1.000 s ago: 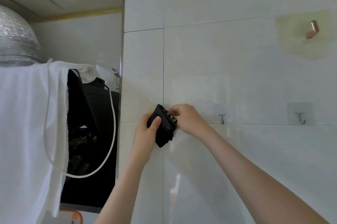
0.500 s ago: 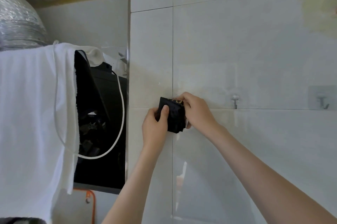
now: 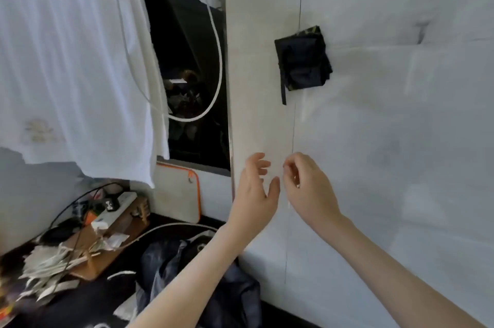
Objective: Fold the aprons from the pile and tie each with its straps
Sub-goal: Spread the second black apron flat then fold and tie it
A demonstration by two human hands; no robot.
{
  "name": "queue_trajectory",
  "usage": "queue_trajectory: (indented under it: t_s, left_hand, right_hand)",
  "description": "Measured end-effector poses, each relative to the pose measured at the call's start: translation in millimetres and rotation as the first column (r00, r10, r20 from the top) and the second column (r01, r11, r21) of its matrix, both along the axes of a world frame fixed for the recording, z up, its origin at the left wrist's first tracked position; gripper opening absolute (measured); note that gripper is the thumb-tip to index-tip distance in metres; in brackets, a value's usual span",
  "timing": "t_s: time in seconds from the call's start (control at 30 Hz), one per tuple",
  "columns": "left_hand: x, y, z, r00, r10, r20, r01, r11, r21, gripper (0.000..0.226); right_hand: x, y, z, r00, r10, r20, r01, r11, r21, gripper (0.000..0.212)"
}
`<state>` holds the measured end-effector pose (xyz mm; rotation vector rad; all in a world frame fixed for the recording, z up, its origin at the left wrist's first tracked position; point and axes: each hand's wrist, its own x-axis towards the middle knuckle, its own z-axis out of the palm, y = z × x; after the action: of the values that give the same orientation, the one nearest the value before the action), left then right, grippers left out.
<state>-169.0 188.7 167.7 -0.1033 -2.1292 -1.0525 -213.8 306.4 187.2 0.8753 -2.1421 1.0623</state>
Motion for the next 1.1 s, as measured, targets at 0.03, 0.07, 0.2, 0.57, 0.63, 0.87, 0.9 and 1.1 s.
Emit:
queue_trajectory:
  t_s: [0.03,0.07,0.2,0.57,0.63,0.87,0.9,1.1]
  left_hand:
    - [9,-10,-22,0.997,0.021,0.081,-0.018,0.999,-0.030,0.047]
    - [16,-19,-38,0.987,0.030,0.156,-0.019,0.997,-0.071,0.046]
    - [45,-72,-109,0.851,0.095,0.517,-0.044,0.993,-0.109,0.040]
    - [28,-189,-173,0.670,0.150,0.727,-0.026,0.983,-0.179,0.046]
    - [19,-204,-174,0.664,0.123,0.737,0.013,0.984,-0.176,0.048]
    - [3,-197,-169,0.702,0.092,0.706,0.220,0.915,-0.338,0.065]
    - [0,-188,-167,0.702,0.098,0.705,0.268,0.881,-0.390,0.069]
    - [-5,-130,-130,0.804,0.104,0.586,0.295,0.786,-0.544,0.047]
  right_hand:
    - [6,-8,-17,0.997,0.032,0.073,-0.037,0.997,0.064,0.015]
    - [10,-13,-31,0.987,0.050,0.154,-0.070,0.990,0.126,0.022]
    - [22,-49,-92,0.920,0.031,0.392,-0.176,0.924,0.341,0.035]
    - [3,-134,-206,0.790,-0.308,0.530,-0.182,0.708,0.682,0.048]
    - [-1,-141,-218,0.804,-0.363,0.471,-0.128,0.668,0.733,0.039]
    - [-8,-130,-202,0.811,-0.348,0.471,-0.044,0.766,0.642,0.024]
    - [-5,-123,-189,0.824,-0.336,0.455,-0.021,0.786,0.618,0.025]
    - [30,-66,-122,0.898,-0.307,0.314,0.081,0.818,0.570,0.026]
